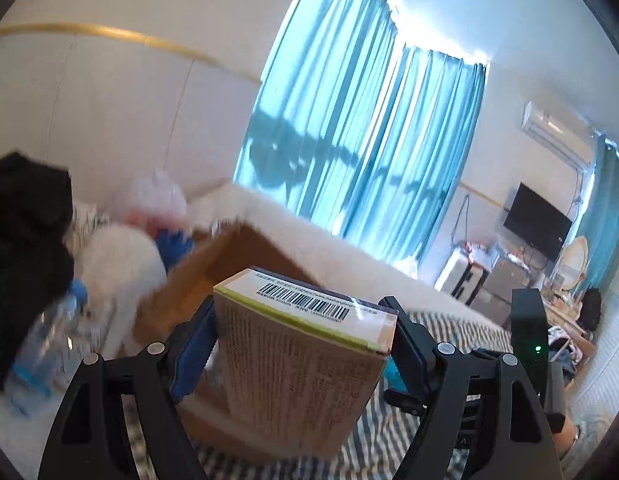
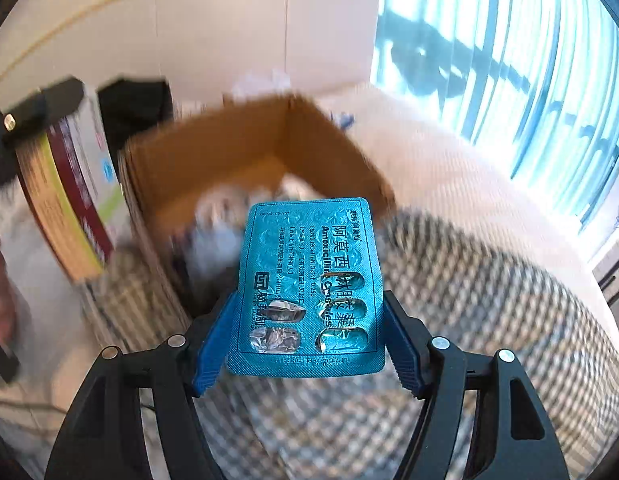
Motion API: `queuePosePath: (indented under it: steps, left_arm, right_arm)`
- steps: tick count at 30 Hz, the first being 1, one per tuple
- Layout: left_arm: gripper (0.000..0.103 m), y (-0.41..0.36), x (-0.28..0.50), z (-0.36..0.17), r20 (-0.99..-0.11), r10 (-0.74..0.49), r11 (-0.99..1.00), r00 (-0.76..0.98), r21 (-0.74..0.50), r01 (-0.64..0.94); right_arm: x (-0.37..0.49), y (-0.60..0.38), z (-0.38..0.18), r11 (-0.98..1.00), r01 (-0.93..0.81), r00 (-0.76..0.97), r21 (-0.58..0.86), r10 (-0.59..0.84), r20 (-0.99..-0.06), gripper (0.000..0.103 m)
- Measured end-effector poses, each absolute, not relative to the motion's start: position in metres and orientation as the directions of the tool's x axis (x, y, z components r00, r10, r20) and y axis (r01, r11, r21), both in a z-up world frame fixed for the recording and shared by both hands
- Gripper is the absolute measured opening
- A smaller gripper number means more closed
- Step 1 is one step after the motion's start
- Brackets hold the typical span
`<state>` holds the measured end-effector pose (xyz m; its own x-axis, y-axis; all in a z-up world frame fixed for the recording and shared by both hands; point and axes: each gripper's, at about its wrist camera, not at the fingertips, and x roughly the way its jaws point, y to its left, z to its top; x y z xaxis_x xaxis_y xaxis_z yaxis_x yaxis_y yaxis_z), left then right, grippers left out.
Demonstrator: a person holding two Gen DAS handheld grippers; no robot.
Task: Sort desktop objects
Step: 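Carry the capsule box and blister pack over the box and open both grippers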
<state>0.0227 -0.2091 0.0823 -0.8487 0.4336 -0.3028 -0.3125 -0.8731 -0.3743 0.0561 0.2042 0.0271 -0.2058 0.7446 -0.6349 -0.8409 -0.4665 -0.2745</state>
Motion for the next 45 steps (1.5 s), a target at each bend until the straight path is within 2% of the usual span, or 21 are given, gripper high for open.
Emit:
queuePosePath:
  steps: [3,4,5,6,7,12,15,19,24,27,30,40,45]
  left_arm:
    - [0.081,-0.216,-0.01,0.087,-0.312,0.42,-0.875,-0.852,-0.39,-0.288]
    - [0.082,-0.219,-0.023,0.086,-0.318,0.412,-0.878,-0.854,-0.389,-0.279]
    - [0.084,-0.22,-0.034,0.085,-0.333,0.4,-0.887,-0.854,-0.376,-0.269]
    - [0.095,-0.222,-0.043,0.084,-0.352,0.386,-0.897,-0.853,-0.359,-0.258]
    - [0.103,-0.224,-0.053,0.08,-0.375,0.369,-0.908,-0.85,-0.342,-0.243]
    - [0.103,-0.231,-0.06,0.058,-0.391,0.361,-0.917,-0.847,-0.314,-0.246]
    - [0.103,-0.23,-0.049,0.043,-0.38,0.4,-0.902,-0.834,-0.326,-0.284]
    - [0.103,-0.219,-0.022,0.027,-0.379,0.383,-0.914,-0.843,-0.287,-0.286]
    - [0.103,-0.202,0.002,0.014,-0.341,0.329,-0.931,-0.881,-0.272,-0.243]
    - [0.103,-0.188,0.002,0.006,-0.372,0.305,-0.947,-0.877,-0.214,-0.239]
    - [0.103,-0.181,-0.001,-0.001,-0.4,0.3,-0.951,-0.866,-0.195,-0.239]
    - [0.103,-0.172,0.002,-0.004,-0.394,0.284,-0.958,-0.874,-0.143,-0.247]
    - [0.103,-0.169,0.0,-0.007,-0.418,0.282,-0.959,-0.864,-0.133,-0.249]
  right_arm:
    - [0.032,0.228,0.03,-0.464,-0.863,-0.251,-0.202,0.739,-0.626,0.07]
    - [0.029,0.234,0.032,-0.455,-0.874,-0.263,-0.172,0.739,-0.621,0.079]
    - [0.028,0.239,0.031,-0.44,-0.885,-0.264,-0.154,0.745,-0.613,0.093]
    - [0.03,0.245,0.028,-0.412,-0.9,-0.255,-0.14,0.76,-0.598,0.095]
    - [0.032,0.245,0.028,-0.402,-0.906,-0.254,-0.13,0.765,-0.591,0.096]
    - [0.059,0.224,0.028,-0.338,-0.929,-0.191,-0.15,0.786,-0.588,0.096]
    - [0.084,0.197,0.027,-0.277,-0.952,-0.151,-0.134,0.799,-0.582,0.103]
    - [0.111,0.162,0.019,-0.09,-0.989,-0.013,-0.116,0.844,-0.537,0.103]
    - [0.123,0.159,0.004,0.03,-0.989,0.107,-0.147,0.826,-0.554,0.103]
    - [0.119,0.158,-0.004,0.037,-0.978,0.142,-0.203,0.836,-0.53,0.103]
    - [0.12,0.156,-0.008,0.035,-0.98,0.137,-0.198,0.837,-0.53,0.103]
    - [0.12,0.162,-0.019,0.046,-0.975,0.162,-0.219,0.824,-0.544,0.103]
    - [0.118,0.164,-0.026,0.034,-0.972,0.161,-0.232,0.816,-0.556,0.103]
